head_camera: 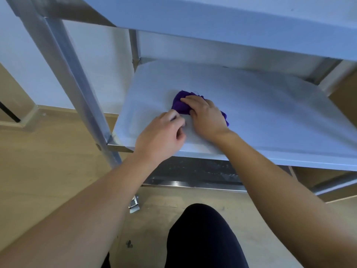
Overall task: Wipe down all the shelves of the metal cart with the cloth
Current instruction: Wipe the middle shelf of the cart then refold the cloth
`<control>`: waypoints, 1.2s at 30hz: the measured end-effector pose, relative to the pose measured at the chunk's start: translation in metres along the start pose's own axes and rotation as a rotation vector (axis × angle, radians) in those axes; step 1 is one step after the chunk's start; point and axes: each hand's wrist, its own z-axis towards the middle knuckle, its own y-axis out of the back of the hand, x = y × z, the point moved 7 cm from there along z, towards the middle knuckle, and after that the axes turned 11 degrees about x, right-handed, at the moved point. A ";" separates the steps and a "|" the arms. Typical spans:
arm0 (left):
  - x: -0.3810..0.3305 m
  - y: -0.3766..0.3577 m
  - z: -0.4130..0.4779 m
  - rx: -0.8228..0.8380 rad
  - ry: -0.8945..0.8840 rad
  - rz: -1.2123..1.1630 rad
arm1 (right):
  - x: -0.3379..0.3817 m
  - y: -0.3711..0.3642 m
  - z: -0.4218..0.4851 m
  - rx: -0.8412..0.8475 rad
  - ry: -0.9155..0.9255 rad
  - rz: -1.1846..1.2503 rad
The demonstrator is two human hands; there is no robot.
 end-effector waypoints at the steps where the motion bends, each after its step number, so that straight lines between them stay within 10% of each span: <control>1: 0.000 -0.001 0.000 0.005 -0.006 0.010 | 0.001 -0.001 0.004 0.002 -0.031 -0.012; 36: 0.002 -0.004 0.006 -0.037 0.019 0.013 | -0.068 0.022 0.137 0.066 -0.344 -0.021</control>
